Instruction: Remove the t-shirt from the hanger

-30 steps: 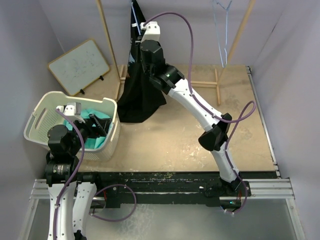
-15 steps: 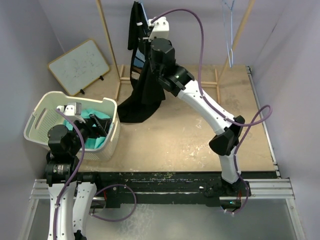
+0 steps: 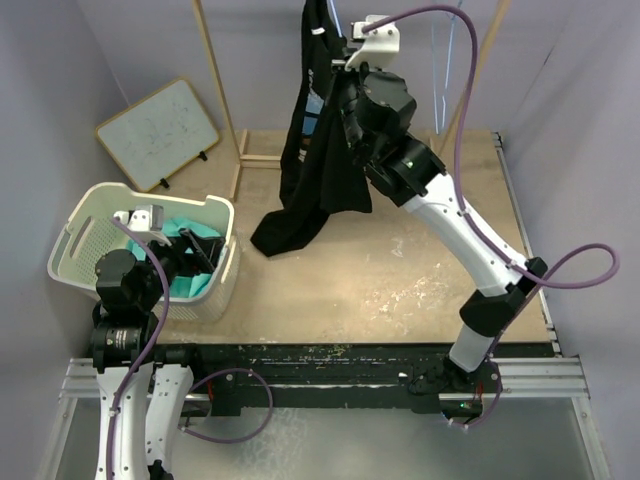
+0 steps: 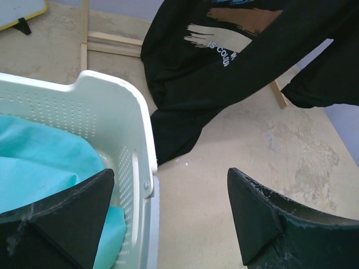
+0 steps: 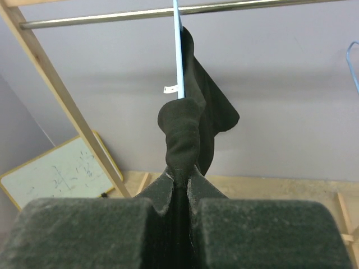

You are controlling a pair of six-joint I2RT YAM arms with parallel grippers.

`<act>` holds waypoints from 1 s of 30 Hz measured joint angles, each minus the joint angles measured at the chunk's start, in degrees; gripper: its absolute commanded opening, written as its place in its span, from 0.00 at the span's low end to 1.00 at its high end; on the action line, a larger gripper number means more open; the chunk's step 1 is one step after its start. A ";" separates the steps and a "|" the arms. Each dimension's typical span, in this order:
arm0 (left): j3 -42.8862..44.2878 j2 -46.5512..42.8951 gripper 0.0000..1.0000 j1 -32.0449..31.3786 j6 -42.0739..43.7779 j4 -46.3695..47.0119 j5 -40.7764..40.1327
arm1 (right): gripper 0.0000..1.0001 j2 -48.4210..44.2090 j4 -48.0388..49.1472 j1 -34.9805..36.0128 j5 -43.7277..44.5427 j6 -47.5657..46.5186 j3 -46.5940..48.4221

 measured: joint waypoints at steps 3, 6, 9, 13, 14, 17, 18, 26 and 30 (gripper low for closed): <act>-0.04 0.04 0.92 0.00 0.00 0.85 1.53 | 0.00 -3.50 -0.96 0.00 -0.50 0.48 -4.00; -0.04 0.52 0.94 0.00 -0.07 2.73 4.94 | 0.00 -8.41 -2.95 0.00 -1.73 1.66 -9.79; -0.04 1.29 0.99 0.00 -0.09 4.74 7.78 | 0.00 -15.26 -4.92 0.00 -3.76 3.45 -17.94; -0.02 3.48 0.99 -0.11 -1.57 10.25 12.26 | 0.00 -28.46 -7.91 0.00 -7.72 6.49 -32.02; 0.00 4.46 0.99 -0.11 -2.40 12.20 13.68 | 0.00 -31.85 -8.81 0.00 -8.59 7.19 -34.86; 0.24 9.66 0.99 -0.13 -7.13 21.33 19.91 | 0.00 -43.43 -11.69 0.00 -12.52 9.27 -43.01; 0.33 12.02 0.99 -0.13 -9.22 25.49 22.47 | 0.00 -47.52 -12.68 0.00 -13.97 10.03 -45.16; 2.25 33.79 0.92 -1.64 -33.29 67.45 38.88 | 0.00 -71.04 -19.61 -0.02 -26.16 17.64 -52.81; 10.71 42.16 0.91 -7.91 -40.59 80.43 43.91 | 0.00 -73.00 -21.99 -0.02 -32.48 20.48 -54.62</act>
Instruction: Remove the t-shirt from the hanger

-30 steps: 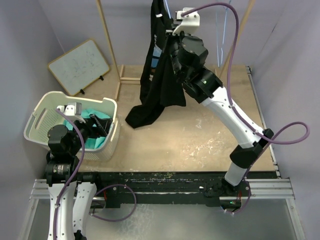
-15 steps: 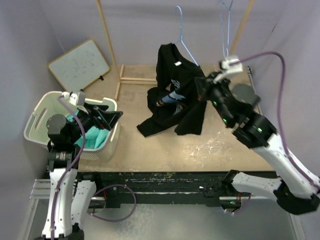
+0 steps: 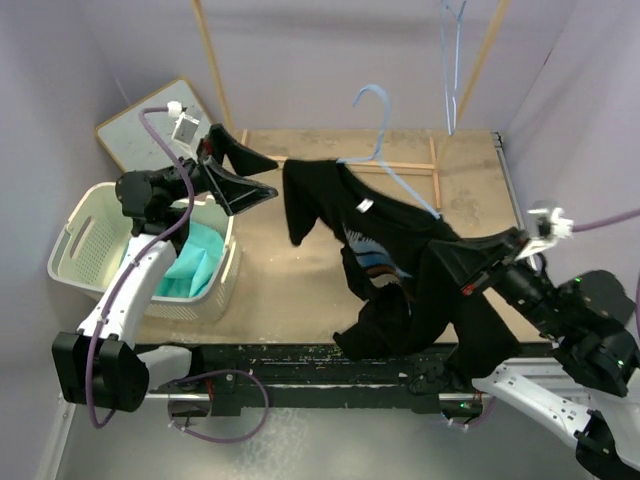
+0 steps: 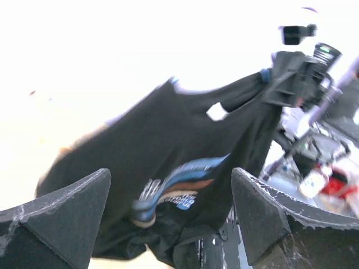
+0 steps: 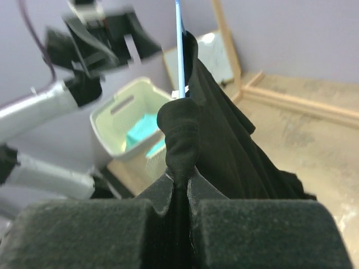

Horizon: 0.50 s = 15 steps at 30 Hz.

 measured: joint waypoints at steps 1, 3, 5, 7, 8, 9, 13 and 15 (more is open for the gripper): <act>3.04 1.07 0.91 -2.23 -0.44 1.55 1.44 | 0.00 0.42 -1.09 0.00 -1.75 0.57 -0.74; 6.71 1.01 0.92 -4.46 0.24 2.19 3.37 | 0.00 1.68 -3.41 0.00 -4.22 1.05 -1.70; 10.34 -0.98 0.94 -5.25 3.89 0.22 5.33 | 0.00 3.17 -5.64 0.00 -5.99 1.36 -2.36; 12.79 -3.50 0.93 -5.29 9.09 -4.44 6.19 | 0.00 4.07 -6.88 0.00 -7.30 1.66 -3.06; 14.16 -5.11 0.90 -5.42 12.61 -7.67 6.49 | 0.00 4.13 -7.26 0.00 -7.91 1.86 -3.43; 15.17 -6.47 0.86 -5.77 15.58 -10.36 6.78 | 0.00 4.13 -7.63 0.00 -8.48 2.03 -3.65; 16.74 -9.46 0.76 -8.09 23.32 -16.39 8.33 | 0.00 3.02 -7.69 0.00 -10.47 2.58 -3.87; 16.70 -9.29 0.75 -8.85 25.05 -17.59 8.92 | 0.00 2.29 -7.10 0.00 -11.67 2.84 -3.87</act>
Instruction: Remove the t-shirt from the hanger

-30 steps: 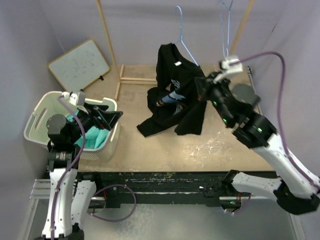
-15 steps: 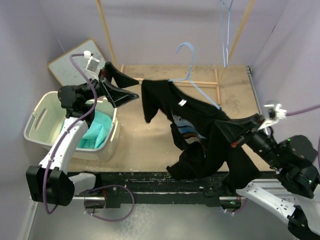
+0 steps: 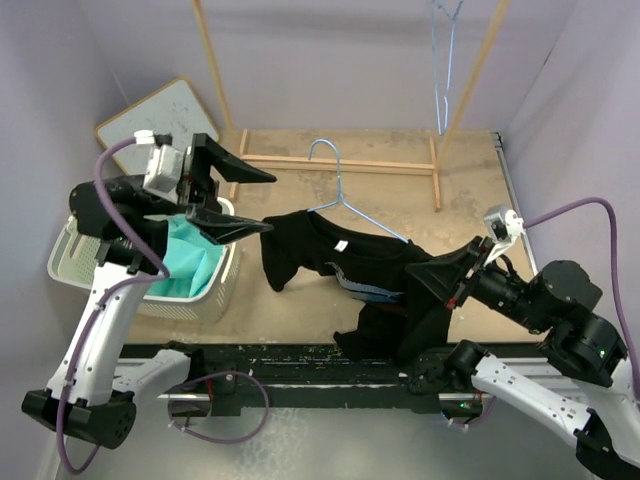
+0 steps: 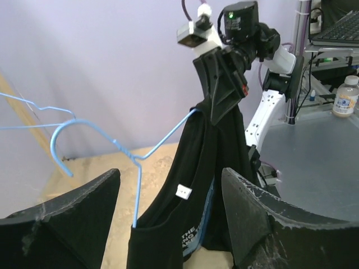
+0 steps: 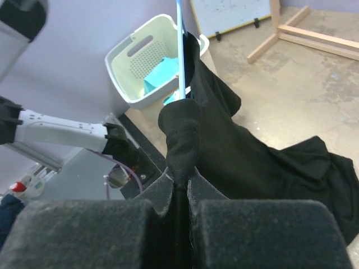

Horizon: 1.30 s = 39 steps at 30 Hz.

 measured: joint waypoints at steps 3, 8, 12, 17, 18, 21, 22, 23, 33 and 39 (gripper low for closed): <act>-0.48 2.34 0.75 -0.70 0.90 -1.20 0.44 | 0.00 -0.96 1.29 0.00 -1.70 0.55 -0.04; -1.68 8.22 0.70 -2.73 0.46 -1.90 0.39 | 0.00 -2.27 2.19 0.00 -3.85 0.74 -0.31; -1.77 12.35 0.66 -5.84 -1.22 -0.85 0.31 | 0.00 -3.69 2.16 0.00 -4.61 0.74 -0.98; -1.75 15.98 0.61 -10.75 -2.43 0.42 0.39 | 0.00 -4.35 2.12 0.00 -4.61 0.83 -1.62; -1.73 16.55 0.59 -11.61 -2.45 0.37 0.44 | 0.00 -4.35 2.14 0.00 -4.61 0.85 -1.62; -1.68 17.79 0.43 -13.75 -2.19 -0.52 0.74 | 0.00 -4.35 2.16 0.00 -4.57 0.87 -1.62; -1.64 18.01 0.35 -14.27 -1.90 -1.22 0.76 | 0.00 -4.35 2.16 0.00 -4.57 0.87 -1.62; -1.60 18.16 0.26 -14.73 -1.29 -2.19 0.81 | 0.00 -4.35 2.16 0.00 -4.57 0.87 -1.64; -0.57 18.12 0.00 -16.13 5.20 -8.59 1.55 | 0.22 -4.35 2.03 0.00 -4.09 1.38 -1.90; 3.58 15.85 0.00 -16.39 18.23 -26.16 -3.52 | 0.78 -4.66 0.61 0.00 -0.13 1.42 -1.90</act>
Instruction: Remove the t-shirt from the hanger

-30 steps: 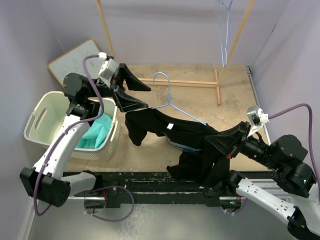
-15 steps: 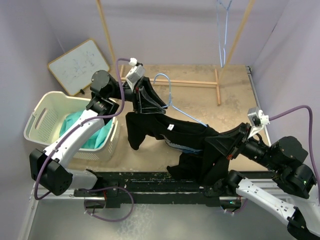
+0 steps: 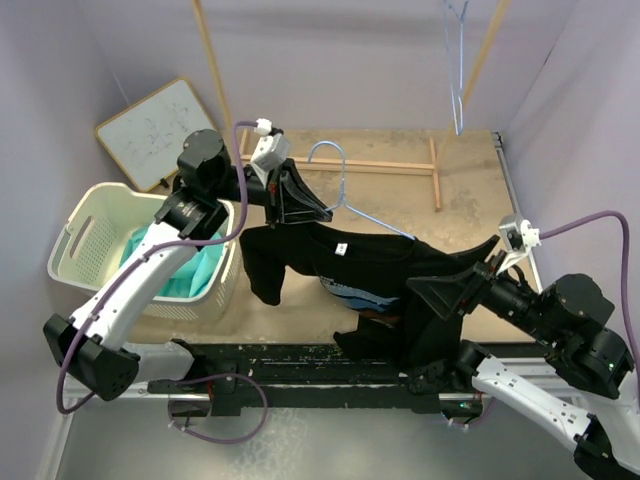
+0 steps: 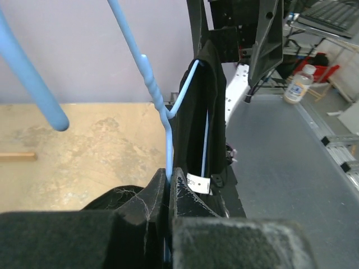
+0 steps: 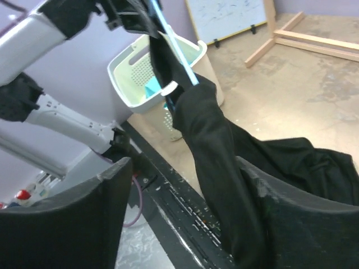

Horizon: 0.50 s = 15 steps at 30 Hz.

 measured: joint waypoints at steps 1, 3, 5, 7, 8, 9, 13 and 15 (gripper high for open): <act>1.03 -0.70 0.00 -0.02 2.56 -3.50 -1.25 | 0.80 -0.26 -0.66 -0.02 0.87 0.00 0.00; 3.10 -2.27 0.00 -0.02 6.93 -9.53 -3.43 | 0.81 -1.60 -2.60 -0.04 2.93 -0.07 0.00; 4.52 -3.78 0.00 -0.02 9.84 -13.14 -4.85 | 0.80 -3.43 -4.00 -0.04 4.37 -0.07 0.00; 5.86 -5.09 0.00 -0.02 11.98 -15.82 -5.79 | 0.77 -5.35 -4.72 -0.07 4.92 -0.11 0.00; 6.47 -5.55 0.00 -0.02 12.90 -16.83 -6.14 | 0.76 -6.01 -4.96 -0.07 4.94 -0.15 0.00; 6.93 -5.88 0.00 -0.02 13.40 -17.55 -6.34 | 0.74 -6.38 -5.09 -0.07 4.94 -0.24 -0.07; 7.54 -6.01 0.00 -0.02 14.36 -19.30 -6.36 | 0.31 -6.36 -4.92 -0.07 4.87 -1.09 -2.38; 7.54 -5.84 0.00 -0.02 14.38 -20.04 -6.38 | 0.00 -6.19 -4.92 -0.07 4.87 -1.25 -3.69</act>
